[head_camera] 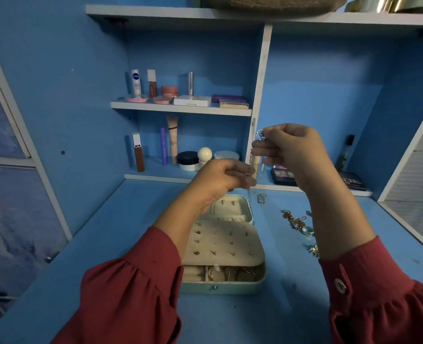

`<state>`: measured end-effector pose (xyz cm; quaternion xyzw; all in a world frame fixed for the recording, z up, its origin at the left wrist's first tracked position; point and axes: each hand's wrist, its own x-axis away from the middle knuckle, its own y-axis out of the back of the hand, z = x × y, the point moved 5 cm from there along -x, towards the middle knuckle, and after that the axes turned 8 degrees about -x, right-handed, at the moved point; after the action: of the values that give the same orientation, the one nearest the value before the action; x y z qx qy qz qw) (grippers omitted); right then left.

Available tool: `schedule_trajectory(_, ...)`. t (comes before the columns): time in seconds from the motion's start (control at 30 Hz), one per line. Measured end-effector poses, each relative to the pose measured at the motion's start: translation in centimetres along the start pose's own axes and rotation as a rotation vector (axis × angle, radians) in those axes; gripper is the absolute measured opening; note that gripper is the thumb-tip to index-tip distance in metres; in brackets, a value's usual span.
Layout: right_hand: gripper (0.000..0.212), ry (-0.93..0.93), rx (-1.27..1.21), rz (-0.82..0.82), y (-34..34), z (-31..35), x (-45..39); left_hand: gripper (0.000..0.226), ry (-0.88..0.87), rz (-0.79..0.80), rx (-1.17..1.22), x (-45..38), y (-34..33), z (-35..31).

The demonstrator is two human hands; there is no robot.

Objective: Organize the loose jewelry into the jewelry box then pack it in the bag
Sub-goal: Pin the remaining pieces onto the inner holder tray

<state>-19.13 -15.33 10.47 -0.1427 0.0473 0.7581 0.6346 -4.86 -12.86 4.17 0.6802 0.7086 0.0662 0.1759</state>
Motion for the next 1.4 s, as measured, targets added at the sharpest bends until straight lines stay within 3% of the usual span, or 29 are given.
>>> schedule_trajectory(0.13,0.014,0.040,-0.054,-0.069,1.0,0.6,0.0,0.007,0.011,0.022,0.010,0.4,0.0,0.4)
schedule_trajectory(0.43,0.012,0.036,-0.101,-0.270,5.0,-0.2,-1.4,0.011,0.086,-0.063,0.073,1.0,3.4,2.7)
schedule_trajectory(0.73,0.013,-0.049,-0.079,-0.272,5.9,-1.9,-2.1,0.014,0.133,-0.177,0.301,1.5,5.2,3.7)
schedule_trajectory(0.93,0.013,-0.161,0.039,-0.152,4.1,-4.0,-2.5,0.014,0.154,-0.317,0.388,1.1,5.7,4.4)
schedule_trajectory(1.17,0.013,-0.304,0.475,0.232,-1.1,-8.8,-0.9,0.008,0.145,-0.300,0.258,0.8,5.1,4.6)
schedule_trajectory(1.4,0.018,-0.178,0.926,0.407,-4.4,-11.6,-0.6,0.009,0.135,-0.295,0.245,0.6,5.2,4.8)
